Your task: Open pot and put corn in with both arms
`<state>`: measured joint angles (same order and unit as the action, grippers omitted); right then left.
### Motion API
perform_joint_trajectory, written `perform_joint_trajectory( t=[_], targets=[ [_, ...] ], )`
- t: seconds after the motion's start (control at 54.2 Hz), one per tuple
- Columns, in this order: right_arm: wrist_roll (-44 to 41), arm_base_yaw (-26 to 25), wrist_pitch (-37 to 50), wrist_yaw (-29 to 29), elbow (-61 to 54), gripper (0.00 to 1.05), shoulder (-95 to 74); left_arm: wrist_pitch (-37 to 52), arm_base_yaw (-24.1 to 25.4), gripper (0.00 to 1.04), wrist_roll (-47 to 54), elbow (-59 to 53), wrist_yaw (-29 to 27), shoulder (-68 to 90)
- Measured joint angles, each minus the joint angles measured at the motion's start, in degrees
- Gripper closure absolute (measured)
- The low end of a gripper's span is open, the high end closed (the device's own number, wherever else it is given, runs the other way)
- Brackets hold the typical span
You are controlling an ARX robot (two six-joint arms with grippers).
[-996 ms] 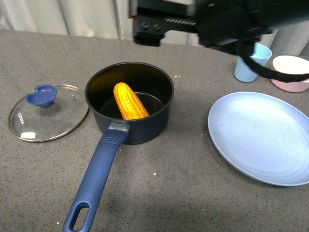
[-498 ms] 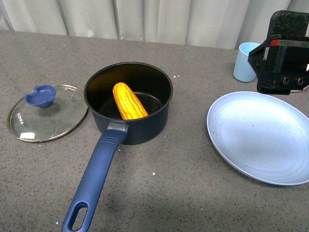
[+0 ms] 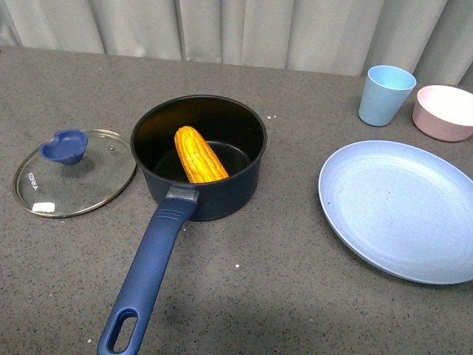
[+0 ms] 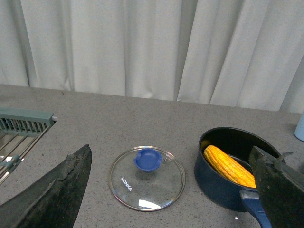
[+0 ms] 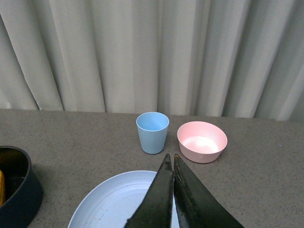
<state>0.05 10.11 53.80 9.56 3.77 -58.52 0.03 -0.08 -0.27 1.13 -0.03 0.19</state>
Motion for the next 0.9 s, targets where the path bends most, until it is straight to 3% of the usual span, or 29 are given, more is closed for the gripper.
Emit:
perform_joint_trajectory(
  t=[0.277,0.351,0.443,0.904],
  targets=[
    [0.0,-4.5,-12.3,-4.2,-2.9,1.04,15.2,0.0,0.0,0.07,0.0,0.0,0.0,0.0],
    [0.0,-7.8,-15.2,-8.9,-3.2,1.04,18.4,0.0,0.0,0.07,0.0,0.0,0.0,0.0],
    [0.0,-9.7,-18.5,-9.1,-3.3,1.04,22.3,0.0,0.0,0.07,0.0,0.0,0.0,0.0],
    [0.0,-10.0,-32.1,-9.5,-3.5,1.04,36.9,0.0,0.0,0.07,0.0,0.0,0.0,0.0]
  ],
)
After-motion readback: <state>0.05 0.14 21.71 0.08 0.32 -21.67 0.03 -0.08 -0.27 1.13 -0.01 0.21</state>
